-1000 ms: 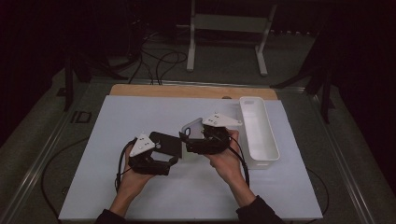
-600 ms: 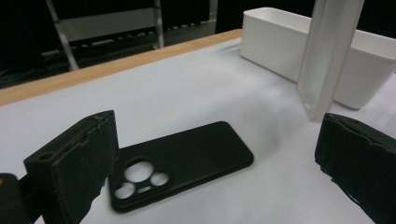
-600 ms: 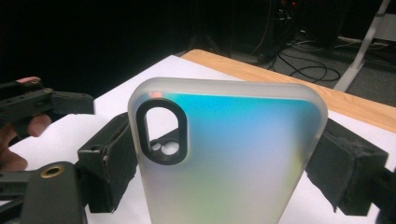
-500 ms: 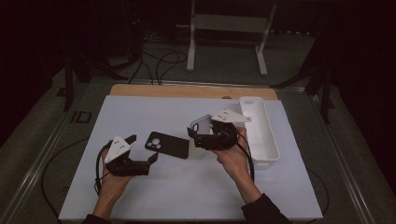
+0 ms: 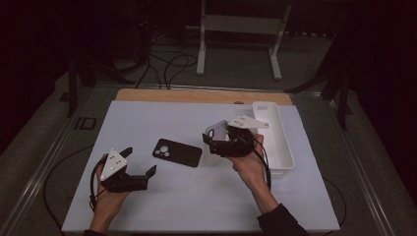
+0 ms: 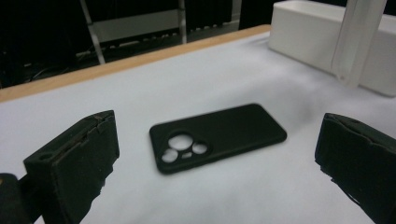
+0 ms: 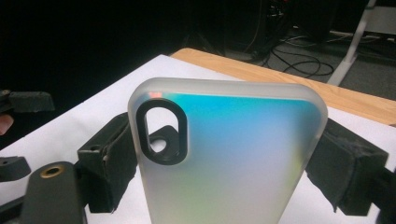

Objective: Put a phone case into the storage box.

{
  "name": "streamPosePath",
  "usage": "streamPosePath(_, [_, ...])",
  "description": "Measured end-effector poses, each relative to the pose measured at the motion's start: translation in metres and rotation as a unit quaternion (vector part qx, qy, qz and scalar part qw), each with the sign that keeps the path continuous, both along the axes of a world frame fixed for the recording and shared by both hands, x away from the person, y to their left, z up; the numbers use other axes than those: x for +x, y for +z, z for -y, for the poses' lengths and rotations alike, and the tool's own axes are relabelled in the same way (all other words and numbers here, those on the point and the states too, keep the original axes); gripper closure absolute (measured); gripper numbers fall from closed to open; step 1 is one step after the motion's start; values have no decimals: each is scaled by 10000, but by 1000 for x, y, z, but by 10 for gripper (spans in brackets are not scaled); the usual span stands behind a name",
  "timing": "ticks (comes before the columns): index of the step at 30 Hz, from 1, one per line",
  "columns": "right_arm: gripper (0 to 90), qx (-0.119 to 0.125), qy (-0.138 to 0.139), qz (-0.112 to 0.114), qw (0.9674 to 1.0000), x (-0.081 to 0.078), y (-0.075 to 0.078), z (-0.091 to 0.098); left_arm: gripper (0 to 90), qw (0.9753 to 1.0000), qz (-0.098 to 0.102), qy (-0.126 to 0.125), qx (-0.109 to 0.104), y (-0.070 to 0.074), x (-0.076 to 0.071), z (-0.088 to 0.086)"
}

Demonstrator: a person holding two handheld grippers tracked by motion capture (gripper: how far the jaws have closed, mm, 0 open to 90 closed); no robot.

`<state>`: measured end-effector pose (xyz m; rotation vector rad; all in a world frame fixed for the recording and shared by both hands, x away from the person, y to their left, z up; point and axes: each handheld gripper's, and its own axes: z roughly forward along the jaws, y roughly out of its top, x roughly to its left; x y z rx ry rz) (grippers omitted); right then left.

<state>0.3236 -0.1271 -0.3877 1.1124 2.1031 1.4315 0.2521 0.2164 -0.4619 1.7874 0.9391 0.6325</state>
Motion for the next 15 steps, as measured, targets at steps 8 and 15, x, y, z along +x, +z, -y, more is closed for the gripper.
streamPosePath(8, [166,45,-31,6,10000,2,1,5,3,10000,20,94,27,-10,-11,-10])
streamPosePath(15, [166,31,-80,58,9999,4,3,9,2,9998,79,163,13,-16,-13,-16])
